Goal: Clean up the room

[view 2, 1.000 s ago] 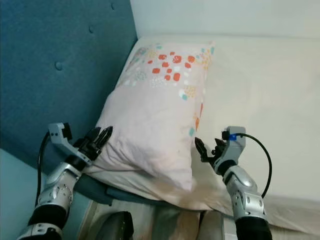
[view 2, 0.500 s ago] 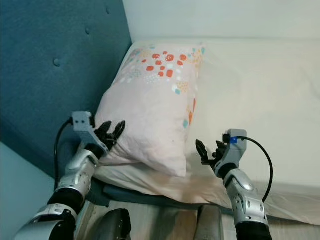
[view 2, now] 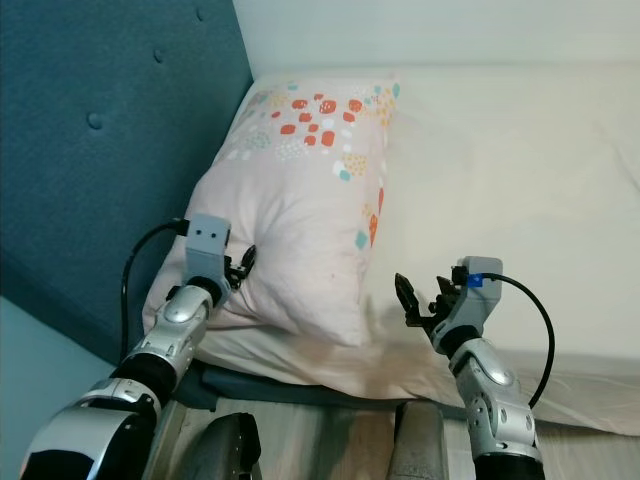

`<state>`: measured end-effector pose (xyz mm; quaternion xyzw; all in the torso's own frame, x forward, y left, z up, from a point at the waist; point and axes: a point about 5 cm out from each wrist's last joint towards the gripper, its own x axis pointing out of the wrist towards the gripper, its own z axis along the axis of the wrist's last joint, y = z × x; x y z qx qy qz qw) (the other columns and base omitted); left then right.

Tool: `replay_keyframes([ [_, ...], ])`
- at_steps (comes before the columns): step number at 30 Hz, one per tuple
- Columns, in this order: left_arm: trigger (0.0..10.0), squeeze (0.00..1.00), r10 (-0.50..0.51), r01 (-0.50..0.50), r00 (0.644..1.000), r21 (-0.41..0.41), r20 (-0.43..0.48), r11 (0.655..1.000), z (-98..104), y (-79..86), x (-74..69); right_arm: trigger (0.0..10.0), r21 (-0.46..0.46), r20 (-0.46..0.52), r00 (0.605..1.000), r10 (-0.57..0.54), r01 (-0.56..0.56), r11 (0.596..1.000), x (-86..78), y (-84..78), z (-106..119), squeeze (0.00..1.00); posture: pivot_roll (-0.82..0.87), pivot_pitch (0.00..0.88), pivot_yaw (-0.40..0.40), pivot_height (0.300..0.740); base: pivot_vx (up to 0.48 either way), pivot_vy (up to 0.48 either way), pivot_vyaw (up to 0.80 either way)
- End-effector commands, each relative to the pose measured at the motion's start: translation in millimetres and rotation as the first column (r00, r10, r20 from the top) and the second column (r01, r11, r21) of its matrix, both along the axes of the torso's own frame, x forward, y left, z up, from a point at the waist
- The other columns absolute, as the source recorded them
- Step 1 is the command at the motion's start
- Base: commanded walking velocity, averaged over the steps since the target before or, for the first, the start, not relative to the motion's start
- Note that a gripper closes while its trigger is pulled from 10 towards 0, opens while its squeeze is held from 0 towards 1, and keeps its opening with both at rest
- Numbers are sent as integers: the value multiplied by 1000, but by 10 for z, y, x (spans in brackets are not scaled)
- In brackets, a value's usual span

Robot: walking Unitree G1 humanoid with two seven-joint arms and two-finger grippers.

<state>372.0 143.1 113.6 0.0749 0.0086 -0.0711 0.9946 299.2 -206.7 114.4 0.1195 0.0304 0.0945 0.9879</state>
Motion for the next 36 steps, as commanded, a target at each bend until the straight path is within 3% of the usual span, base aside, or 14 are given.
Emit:
replay_keyframes([
  [1, 10000, 0, -9, 8, 995, -14, -98, 1000, -211, 2, -82, 10000, 15, -18, 1000, -3, 3, 1000, -32, 9, -34, 0, -117, 242, 95, 520, 0, 0, 0],
  [2, 10000, 1000, -2, -2, 995, -39, -103, 999, -232, 27, -95, 10000, 12, -18, 1000, -4, 5, 1000, -31, 5, -30, 0, -117, 244, 92, 520, 0, 0, 0],
  [7, 10000, 1000, 97, -110, 991, -146, -90, 983, -172, 222, -64, 10000, 4, -17, 1000, 2, -2, 1000, -19, 11, -6, 0, -118, 245, 89, 520, 0, 0, 0],
  [14, 10000, 1000, 222, -234, 972, -198, -78, 952, -69, 541, -36, 10000, 9, -12, 1000, 4, -4, 1000, -8, 29, 22, 0, -104, 246, 88, 520, 0, 0, 0],
  [17, 10000, 1000, 239, -253, 967, -202, -92, 946, -93, 577, -50, 10000, 8, -11, 1000, 5, -5, 1000, -5, 34, 27, 0, -104, 246, 88, 520, 0, 0, 0],
  [25, 10000, 1000, 332, -389, 908, -219, -257, 895, -465, 709, -261, 10000, 6, 1, 1000, 2, -2, 1000, -7, 25, 73, 0, -112, 244, 87, 520, 0, 0, 0],
  [29, 10000, 1000, 274, -374, 901, -279, -338, 884, -616, 594, -326, 10000, 3, 5, 1000, 2, -2, 1000, -6, 17, 89, 0, -116, 241, 88, 520, 0, 0, 0],
  [30, 10000, 0, 237, -353, 908, -325, -345, 878, -633, 530, -327, 10000, 2, 8, 1000, 1, -1, 1000, -4, 12, 97, 0, -120, 242, 90, 520, 0, 0, 0],
  [34, 10000, 0, 82, -254, 937, -502, -339, 826, -636, 276, -303, 10000, 0, 17, 1000, -3, 3, 1000, -10, -1, 125, 0, -122, 241, 90, 520, 0, 0, 0],
  [36, 10000, 0, 52, -234, 942, -536, -333, 811, -629, 227, -297, 10000, -1, 18, 1000, -4, 4, 1000, -12, -2, 128, 0, -122, 241, 90, 520, 0, 0, 0],
])
